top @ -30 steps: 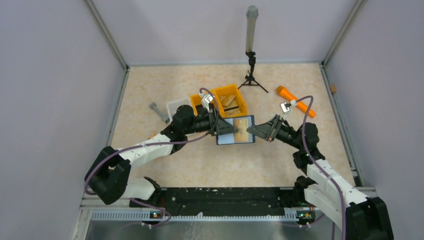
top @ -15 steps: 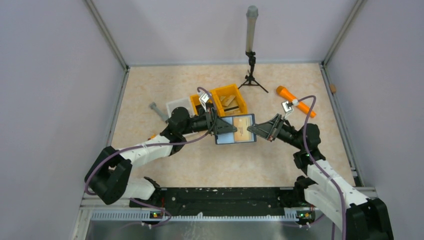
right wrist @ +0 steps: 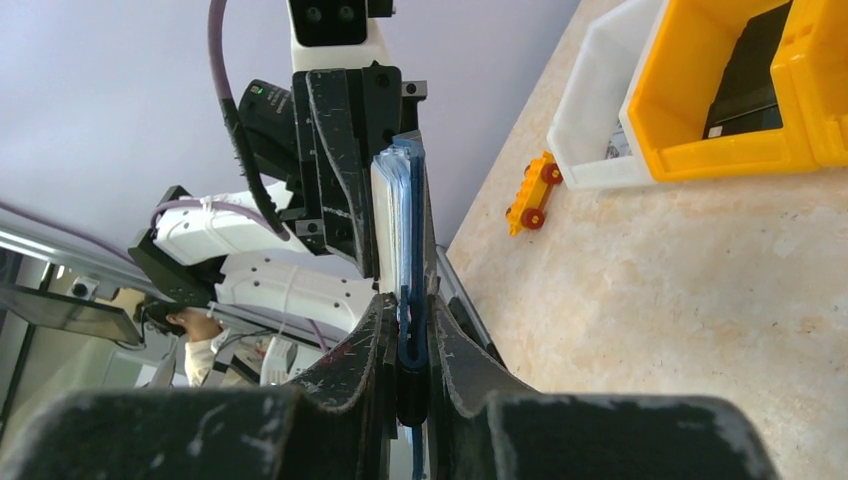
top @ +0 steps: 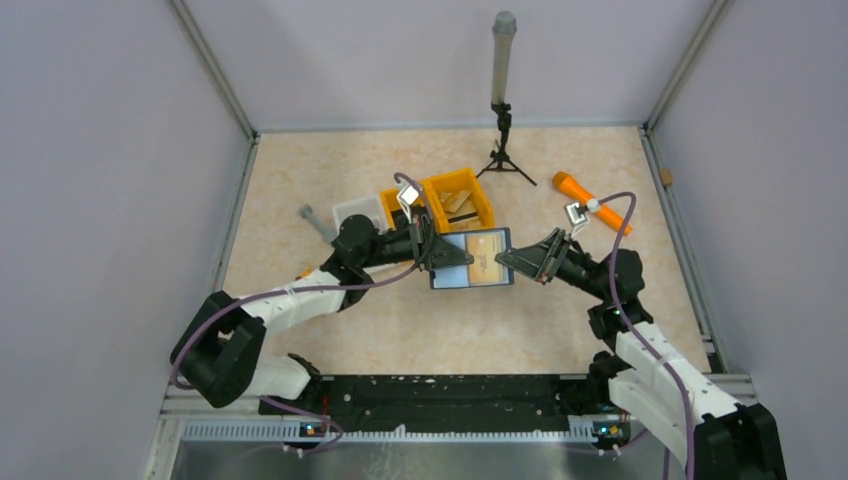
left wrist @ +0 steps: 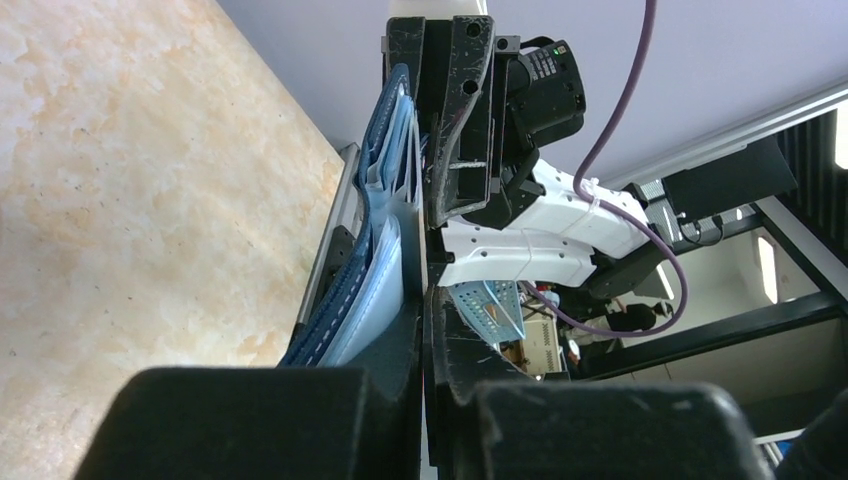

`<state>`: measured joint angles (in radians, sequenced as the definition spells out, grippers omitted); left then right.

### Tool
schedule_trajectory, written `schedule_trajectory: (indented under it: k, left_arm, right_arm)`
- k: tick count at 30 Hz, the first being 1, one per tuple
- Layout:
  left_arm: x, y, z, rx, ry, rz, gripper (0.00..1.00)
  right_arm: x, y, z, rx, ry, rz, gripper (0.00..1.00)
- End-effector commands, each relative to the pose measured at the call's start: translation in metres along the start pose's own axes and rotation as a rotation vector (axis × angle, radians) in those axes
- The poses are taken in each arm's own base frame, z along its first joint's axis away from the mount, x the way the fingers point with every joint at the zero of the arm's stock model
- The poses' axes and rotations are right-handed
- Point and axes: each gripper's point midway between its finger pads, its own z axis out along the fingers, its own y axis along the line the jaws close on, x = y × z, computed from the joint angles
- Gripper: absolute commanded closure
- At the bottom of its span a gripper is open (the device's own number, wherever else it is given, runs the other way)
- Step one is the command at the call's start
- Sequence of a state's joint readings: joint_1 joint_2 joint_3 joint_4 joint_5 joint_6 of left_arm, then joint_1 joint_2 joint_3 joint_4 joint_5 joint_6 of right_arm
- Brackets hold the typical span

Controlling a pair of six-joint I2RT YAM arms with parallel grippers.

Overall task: Take the credit cards out of the card holder
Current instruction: Remove the credit card from the card holder.

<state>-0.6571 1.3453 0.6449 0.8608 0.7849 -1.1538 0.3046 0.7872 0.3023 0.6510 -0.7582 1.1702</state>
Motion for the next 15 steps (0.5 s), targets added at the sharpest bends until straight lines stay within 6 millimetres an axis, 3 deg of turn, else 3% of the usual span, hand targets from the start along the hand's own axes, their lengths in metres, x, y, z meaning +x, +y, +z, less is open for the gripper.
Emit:
schedule_trajectory:
  k: [1,15]
  left_arm:
    - [-0.009,-0.053,-0.005,0.155,-0.025,0.155,0.99]
    - [-0.006,-0.043,-0.015,0.113,-0.019,0.139,0.98]
  right_arm:
    - [0.002,0.000,0.002,0.012,0.028,-0.019,1.00]
    - [-0.001,0.004,0.002,-0.005,0.028,-0.018,1.00]
